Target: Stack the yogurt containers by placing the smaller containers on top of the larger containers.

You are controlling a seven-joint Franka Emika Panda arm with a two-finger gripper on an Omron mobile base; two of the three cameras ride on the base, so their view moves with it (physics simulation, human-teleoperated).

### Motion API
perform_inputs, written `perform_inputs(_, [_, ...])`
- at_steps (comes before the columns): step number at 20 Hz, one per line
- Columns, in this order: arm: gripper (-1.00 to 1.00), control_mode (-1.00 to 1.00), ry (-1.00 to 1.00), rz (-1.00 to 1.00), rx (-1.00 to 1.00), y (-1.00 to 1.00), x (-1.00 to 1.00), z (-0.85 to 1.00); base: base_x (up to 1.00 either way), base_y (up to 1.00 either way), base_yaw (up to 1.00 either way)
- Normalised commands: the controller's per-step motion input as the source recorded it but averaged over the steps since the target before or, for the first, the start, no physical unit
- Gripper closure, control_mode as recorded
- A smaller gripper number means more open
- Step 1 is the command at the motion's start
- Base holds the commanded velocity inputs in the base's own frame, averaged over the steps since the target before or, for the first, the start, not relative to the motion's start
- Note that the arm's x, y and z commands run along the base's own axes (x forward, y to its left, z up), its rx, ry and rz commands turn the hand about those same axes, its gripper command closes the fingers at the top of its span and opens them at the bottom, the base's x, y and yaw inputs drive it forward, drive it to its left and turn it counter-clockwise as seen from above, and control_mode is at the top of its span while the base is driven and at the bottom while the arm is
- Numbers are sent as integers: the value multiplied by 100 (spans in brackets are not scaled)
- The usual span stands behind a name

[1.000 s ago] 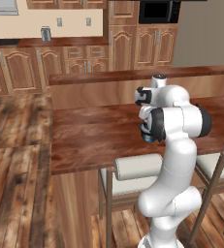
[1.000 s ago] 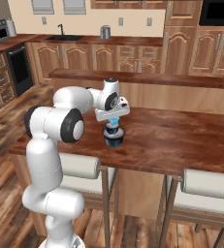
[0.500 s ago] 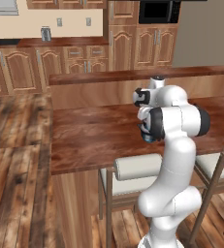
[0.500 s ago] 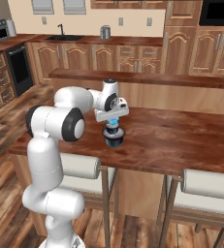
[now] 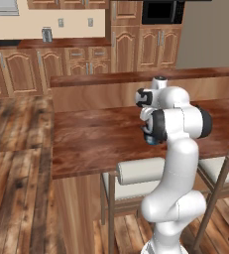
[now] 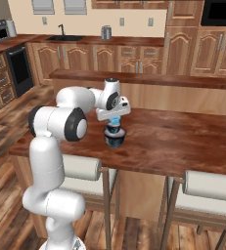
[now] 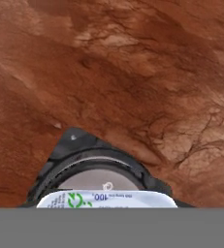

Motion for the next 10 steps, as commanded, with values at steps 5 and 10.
perform_inputs(5, [-100, -100, 0, 0, 0, 0, 0, 0, 0, 0, 0])
perform_inputs(10, [-100, -100, 0, 0, 0, 0, 0, 0, 0, 0, 0])
